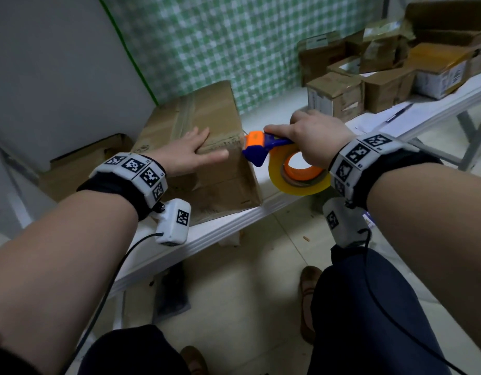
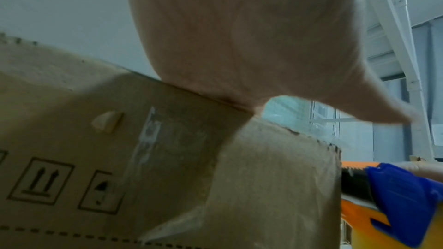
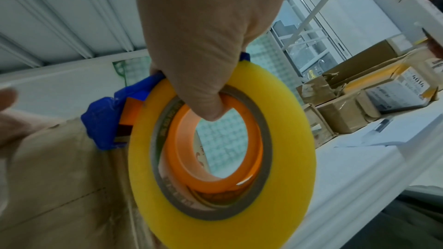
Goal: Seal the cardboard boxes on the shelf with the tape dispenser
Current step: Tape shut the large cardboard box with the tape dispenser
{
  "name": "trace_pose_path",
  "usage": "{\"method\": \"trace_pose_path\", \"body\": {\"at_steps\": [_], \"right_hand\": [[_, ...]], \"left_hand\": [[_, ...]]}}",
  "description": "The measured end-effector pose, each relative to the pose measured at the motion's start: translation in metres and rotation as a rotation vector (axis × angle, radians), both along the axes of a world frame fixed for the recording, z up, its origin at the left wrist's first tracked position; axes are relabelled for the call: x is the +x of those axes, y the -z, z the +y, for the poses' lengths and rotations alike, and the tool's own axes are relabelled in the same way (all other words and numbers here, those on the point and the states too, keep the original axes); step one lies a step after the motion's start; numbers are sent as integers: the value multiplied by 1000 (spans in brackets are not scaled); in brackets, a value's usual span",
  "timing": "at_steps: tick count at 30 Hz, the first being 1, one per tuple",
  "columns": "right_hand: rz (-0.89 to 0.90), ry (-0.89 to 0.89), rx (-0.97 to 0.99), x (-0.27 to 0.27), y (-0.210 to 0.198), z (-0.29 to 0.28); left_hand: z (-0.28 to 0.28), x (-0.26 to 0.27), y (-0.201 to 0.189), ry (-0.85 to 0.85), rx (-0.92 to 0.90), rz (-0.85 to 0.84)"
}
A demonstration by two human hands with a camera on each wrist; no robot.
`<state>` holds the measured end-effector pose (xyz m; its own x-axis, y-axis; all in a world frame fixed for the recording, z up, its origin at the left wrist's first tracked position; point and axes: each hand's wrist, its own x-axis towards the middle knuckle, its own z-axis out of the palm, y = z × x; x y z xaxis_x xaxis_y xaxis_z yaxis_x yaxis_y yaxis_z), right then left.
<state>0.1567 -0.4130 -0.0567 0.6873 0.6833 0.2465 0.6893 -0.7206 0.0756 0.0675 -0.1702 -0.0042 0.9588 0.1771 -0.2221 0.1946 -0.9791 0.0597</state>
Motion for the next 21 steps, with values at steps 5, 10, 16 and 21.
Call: {"method": "trace_pose_path", "body": {"at_steps": [5, 10, 16, 21], "right_hand": [[-11, -42, 36, -21, 6, 24], [22, -111, 108, -47, 20, 64], [74, -55, 208, -58, 53, 79], [157, -13, 359, -60, 70, 65]], "left_hand": [[10, 2, -11, -208, -28, -43], [30, 8, -10, -273, 67, 45], [42, 10, 12, -324, 63, -12], [37, 14, 9, -324, 72, 29]]}}
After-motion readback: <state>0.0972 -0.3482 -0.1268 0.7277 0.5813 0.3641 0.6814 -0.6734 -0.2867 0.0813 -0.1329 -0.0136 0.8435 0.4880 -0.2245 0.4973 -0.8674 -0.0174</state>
